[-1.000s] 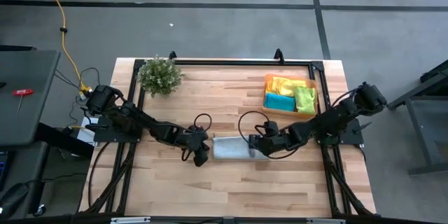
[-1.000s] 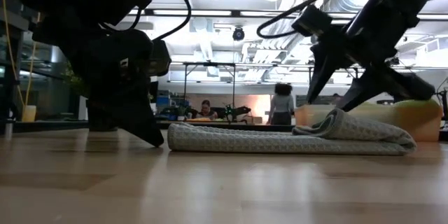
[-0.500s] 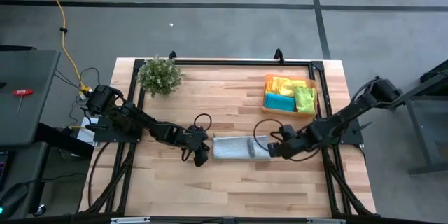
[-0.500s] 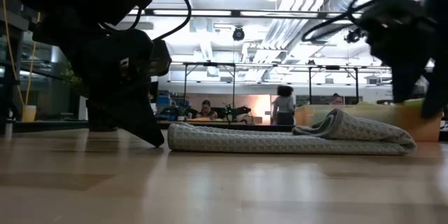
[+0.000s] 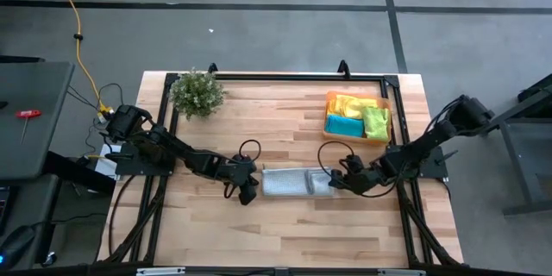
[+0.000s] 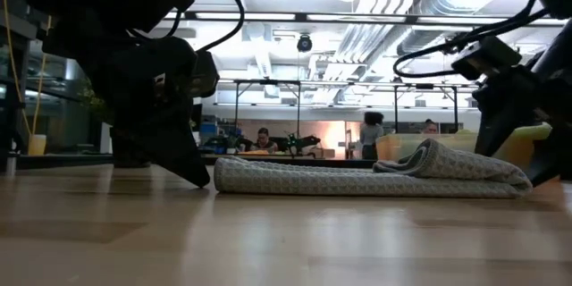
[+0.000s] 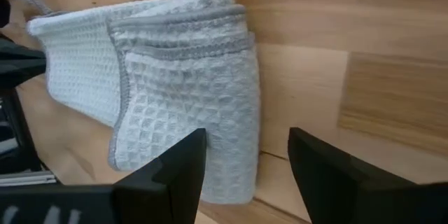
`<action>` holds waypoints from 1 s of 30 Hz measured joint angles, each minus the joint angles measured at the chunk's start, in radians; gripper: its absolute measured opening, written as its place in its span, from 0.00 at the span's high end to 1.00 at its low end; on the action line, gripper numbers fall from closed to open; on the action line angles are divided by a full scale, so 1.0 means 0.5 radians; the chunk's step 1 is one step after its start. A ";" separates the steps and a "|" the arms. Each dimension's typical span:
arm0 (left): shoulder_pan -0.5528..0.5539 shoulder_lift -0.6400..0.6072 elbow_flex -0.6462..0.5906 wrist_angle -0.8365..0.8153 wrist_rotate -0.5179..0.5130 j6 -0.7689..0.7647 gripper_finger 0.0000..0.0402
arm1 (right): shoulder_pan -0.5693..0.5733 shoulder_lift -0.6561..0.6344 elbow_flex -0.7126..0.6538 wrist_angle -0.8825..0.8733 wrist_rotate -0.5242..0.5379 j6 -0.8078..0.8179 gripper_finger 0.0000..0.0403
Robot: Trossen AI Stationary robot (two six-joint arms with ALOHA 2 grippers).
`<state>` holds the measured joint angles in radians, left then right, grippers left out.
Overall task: Fold microfiber towels
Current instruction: Fold the gray microfiber cloth
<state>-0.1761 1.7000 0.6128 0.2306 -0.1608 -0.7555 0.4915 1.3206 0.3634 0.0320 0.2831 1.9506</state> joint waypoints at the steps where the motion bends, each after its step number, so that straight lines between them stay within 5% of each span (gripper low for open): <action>1: 0.000 0.000 0.000 0.002 0.000 -0.001 1.00 | -0.011 0.029 0.000 0.039 -0.008 -0.023 0.52; 12: 0.000 0.000 0.001 0.000 -0.001 -0.001 1.00 | -0.041 0.240 0.005 0.350 0.033 -0.019 0.52; 16: 0.000 0.000 0.001 -0.001 -0.001 -0.001 1.00 | -0.042 0.239 0.005 0.312 0.023 0.003 0.65; 21: 0.000 0.000 0.001 0.005 -0.002 0.000 1.00 | -0.022 0.135 0.004 0.116 0.016 -0.001 0.95; 30: -0.003 0.000 0.001 0.024 -0.001 0.103 1.00 | -0.001 -0.292 0.204 -0.769 -0.130 -0.083 0.98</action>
<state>-0.1776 1.7000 0.6132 0.2426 -0.1612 -0.7041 0.4909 1.1744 0.4653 -0.3523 0.2183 1.9093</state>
